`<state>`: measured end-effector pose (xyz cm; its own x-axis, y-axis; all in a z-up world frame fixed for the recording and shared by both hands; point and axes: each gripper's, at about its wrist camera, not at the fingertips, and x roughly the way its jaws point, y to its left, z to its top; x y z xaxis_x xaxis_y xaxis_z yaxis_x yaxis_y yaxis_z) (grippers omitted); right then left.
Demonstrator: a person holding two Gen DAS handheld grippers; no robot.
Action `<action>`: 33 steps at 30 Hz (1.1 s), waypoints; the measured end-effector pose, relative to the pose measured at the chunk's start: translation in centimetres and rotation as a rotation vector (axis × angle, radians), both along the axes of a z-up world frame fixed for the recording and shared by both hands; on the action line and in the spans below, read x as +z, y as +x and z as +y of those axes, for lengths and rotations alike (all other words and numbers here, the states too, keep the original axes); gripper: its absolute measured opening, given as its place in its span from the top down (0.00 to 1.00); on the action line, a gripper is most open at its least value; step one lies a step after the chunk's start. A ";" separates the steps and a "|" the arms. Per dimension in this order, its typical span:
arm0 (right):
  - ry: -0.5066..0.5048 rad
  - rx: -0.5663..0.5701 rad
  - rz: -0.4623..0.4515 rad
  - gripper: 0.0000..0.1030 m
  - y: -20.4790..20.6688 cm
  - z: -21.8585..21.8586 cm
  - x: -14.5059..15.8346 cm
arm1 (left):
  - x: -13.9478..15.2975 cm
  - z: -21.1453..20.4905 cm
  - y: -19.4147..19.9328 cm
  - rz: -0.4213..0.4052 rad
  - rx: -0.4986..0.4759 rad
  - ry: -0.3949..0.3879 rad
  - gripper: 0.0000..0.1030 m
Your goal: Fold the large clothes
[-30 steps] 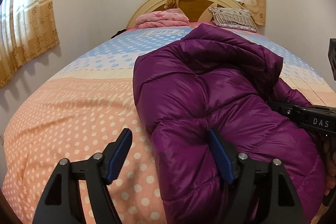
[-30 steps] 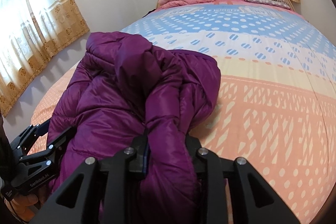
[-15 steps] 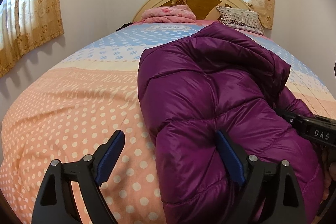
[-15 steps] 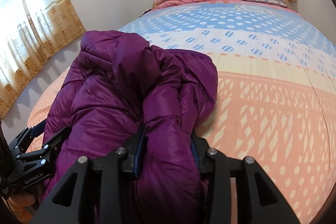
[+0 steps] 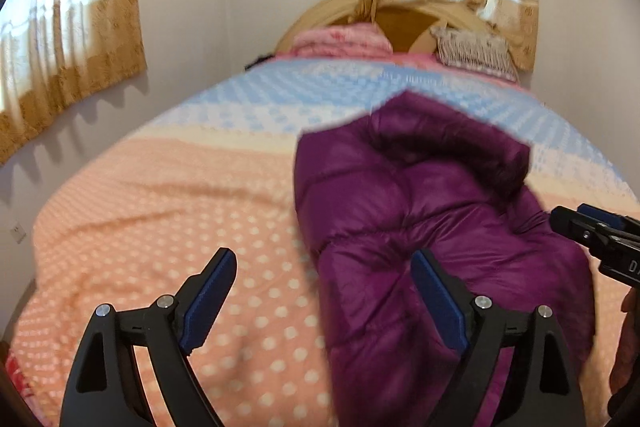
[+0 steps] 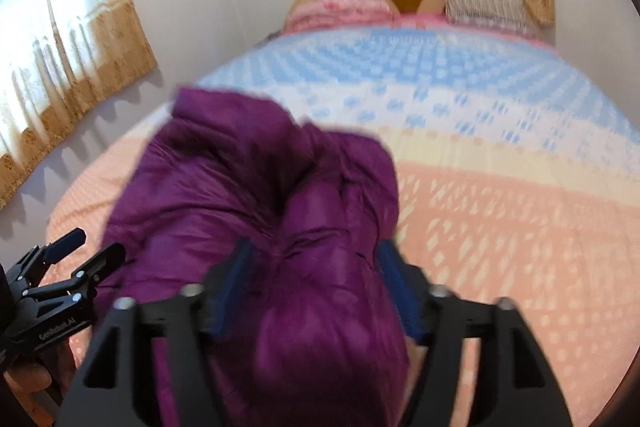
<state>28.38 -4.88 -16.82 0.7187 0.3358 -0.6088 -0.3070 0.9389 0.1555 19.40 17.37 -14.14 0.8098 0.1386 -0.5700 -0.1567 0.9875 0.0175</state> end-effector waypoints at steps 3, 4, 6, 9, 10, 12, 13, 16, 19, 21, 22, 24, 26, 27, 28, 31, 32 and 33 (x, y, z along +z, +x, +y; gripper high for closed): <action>-0.021 -0.001 -0.044 0.25 -3.3 -0.4 2.8 | 2.9 -0.2 -3.1 -0.047 0.007 0.008 0.13; -0.024 -0.007 -0.054 0.25 -4.4 -0.5 3.6 | 4.0 -0.3 -4.3 -0.067 0.010 0.008 0.13; -0.021 -0.017 -0.088 0.25 -6.7 -1.0 5.2 | 6.3 -0.6 -6.9 -0.123 0.002 0.013 0.13; -0.018 -0.039 -0.156 0.21 -10.0 -1.5 7.4 | 9.1 -0.9 -10.0 -0.197 -0.007 0.023 0.13; -0.016 -0.043 -0.172 0.19 -10.7 -1.5 7.9 | 9.8 -1.1 -10.5 -0.208 -0.013 0.025 0.13; -0.016 -0.039 -0.203 0.18 -12.3 -1.2 9.1 | 11.4 -1.4 -11.7 -0.246 -0.022 0.036 0.13; -0.018 -0.035 -0.216 0.18 -12.7 -1.1 9.7 | 12.0 -1.5 -12.3 -0.267 -0.019 0.042 0.13; -0.026 -0.026 -0.246 0.16 -13.4 -0.7 10.6 | 13.0 -1.5 -12.8 -0.286 -0.025 0.019 0.13; -0.021 -0.027 -0.261 0.15 -13.8 -0.7 11.1 | 13.1 -1.6 -13.0 -0.288 -0.023 0.022 0.13; -0.017 -0.027 -0.260 0.15 -13.7 -0.6 11.0 | 13.0 -1.6 -12.8 -0.279 -0.020 0.017 0.13; -0.016 -0.027 -0.260 0.15 -13.8 -0.7 11.0 | 12.9 -1.5 -12.7 -0.276 -0.018 0.010 0.13; -0.017 -0.022 -0.261 0.15 -13.7 -0.6 11.0 | 12.8 -1.4 -12.8 -0.272 -0.018 0.005 0.13; -0.019 -0.018 -0.261 0.15 -13.8 -0.3 11.0 | 12.5 -1.4 -12.8 -0.272 -0.014 0.004 0.13; -0.022 -0.015 -0.262 0.15 -14.0 -0.2 11.0 | 12.5 -1.4 -12.7 -0.271 -0.014 0.003 0.13; -0.023 -0.013 -0.265 0.15 -14.1 -0.1 11.0 | 12.5 -1.3 -12.7 -0.270 -0.013 0.002 0.13; -0.017 -0.010 -0.263 0.15 -14.5 -0.2 11.0 | 12.4 -1.4 -12.7 -0.272 -0.015 0.005 0.13; -0.014 -0.009 -0.262 0.14 -14.5 -0.2 11.0 | 12.4 -1.4 -12.7 -0.271 -0.013 0.006 0.13; -0.013 -0.009 -0.262 0.14 -14.9 -0.2 11.0 | 12.4 -1.4 -12.7 -0.272 -0.013 0.006 0.13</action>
